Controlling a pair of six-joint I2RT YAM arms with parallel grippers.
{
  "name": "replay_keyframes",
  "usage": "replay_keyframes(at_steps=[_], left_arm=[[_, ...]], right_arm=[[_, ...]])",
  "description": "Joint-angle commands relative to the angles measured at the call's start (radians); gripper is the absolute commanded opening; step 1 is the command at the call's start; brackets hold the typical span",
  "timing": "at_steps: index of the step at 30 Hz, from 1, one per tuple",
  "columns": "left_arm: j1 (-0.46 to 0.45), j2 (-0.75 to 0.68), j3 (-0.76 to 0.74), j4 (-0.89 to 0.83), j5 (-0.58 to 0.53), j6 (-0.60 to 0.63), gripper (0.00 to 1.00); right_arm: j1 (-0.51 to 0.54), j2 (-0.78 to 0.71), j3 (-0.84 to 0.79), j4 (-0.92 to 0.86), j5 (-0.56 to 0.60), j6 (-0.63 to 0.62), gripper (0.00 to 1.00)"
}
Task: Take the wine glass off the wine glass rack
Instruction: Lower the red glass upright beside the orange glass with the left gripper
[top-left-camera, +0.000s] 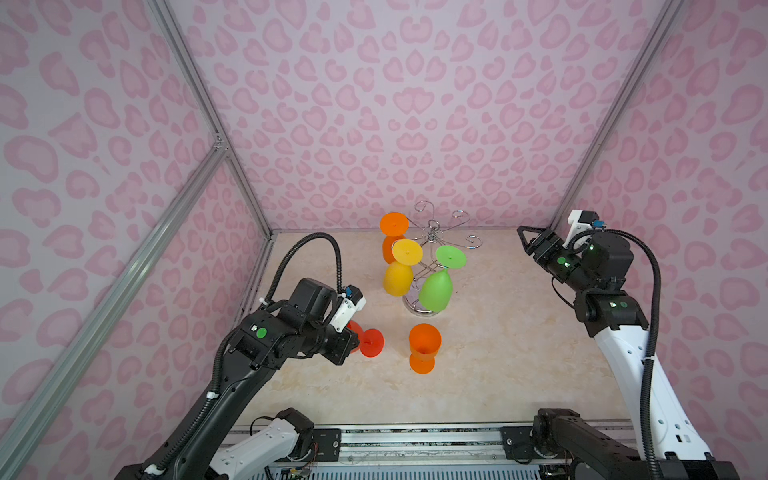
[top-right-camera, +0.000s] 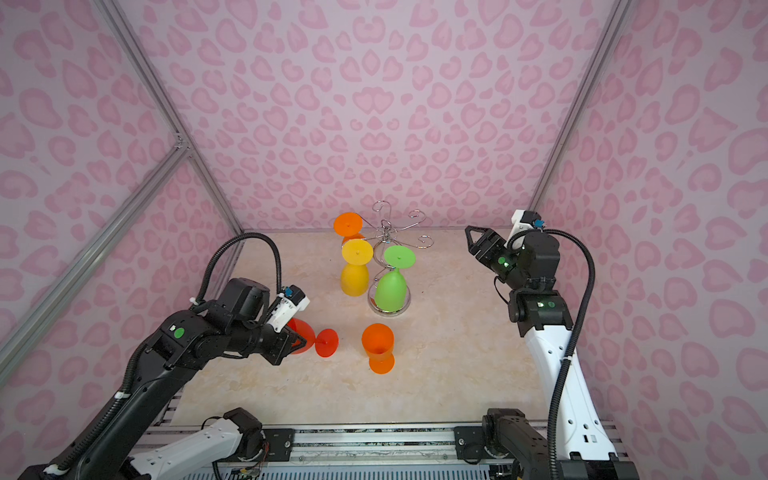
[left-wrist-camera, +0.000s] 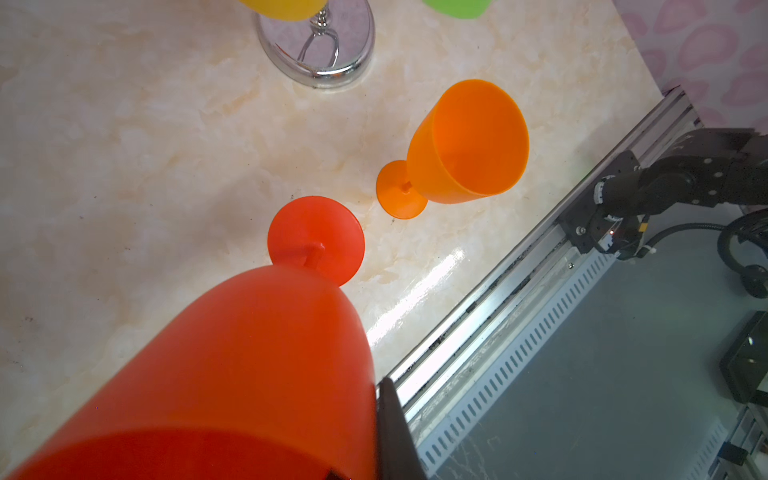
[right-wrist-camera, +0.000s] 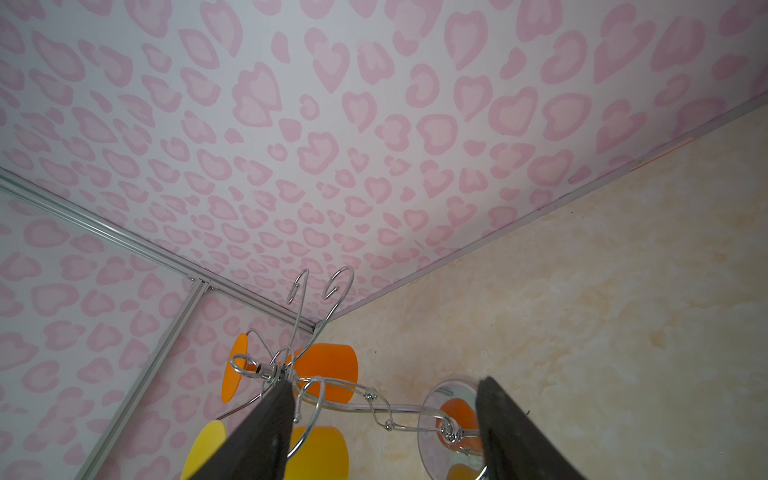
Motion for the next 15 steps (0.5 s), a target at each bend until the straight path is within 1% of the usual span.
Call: replay_keyframes(at_steps=[1,5,9,15], left_arm=[[-0.052,0.044,-0.031,0.07,-0.06,-0.026,0.02],[-0.122,0.115,-0.048,0.091,-0.123,-0.045,0.02],[-0.155,0.15,-0.05,0.146,-0.095,-0.049,0.02],[-0.171,0.225,-0.043,0.15,-0.115,-0.053,0.02]], right_arm=[[0.0,0.012,-0.009,0.039,-0.008,0.009,0.69],[0.0,0.017,-0.017,0.037,-0.01,0.006,0.69],[0.0,0.01,-0.032,0.042,-0.012,0.005,0.69],[-0.01,-0.008,-0.05,0.043,-0.005,0.004,0.69]])
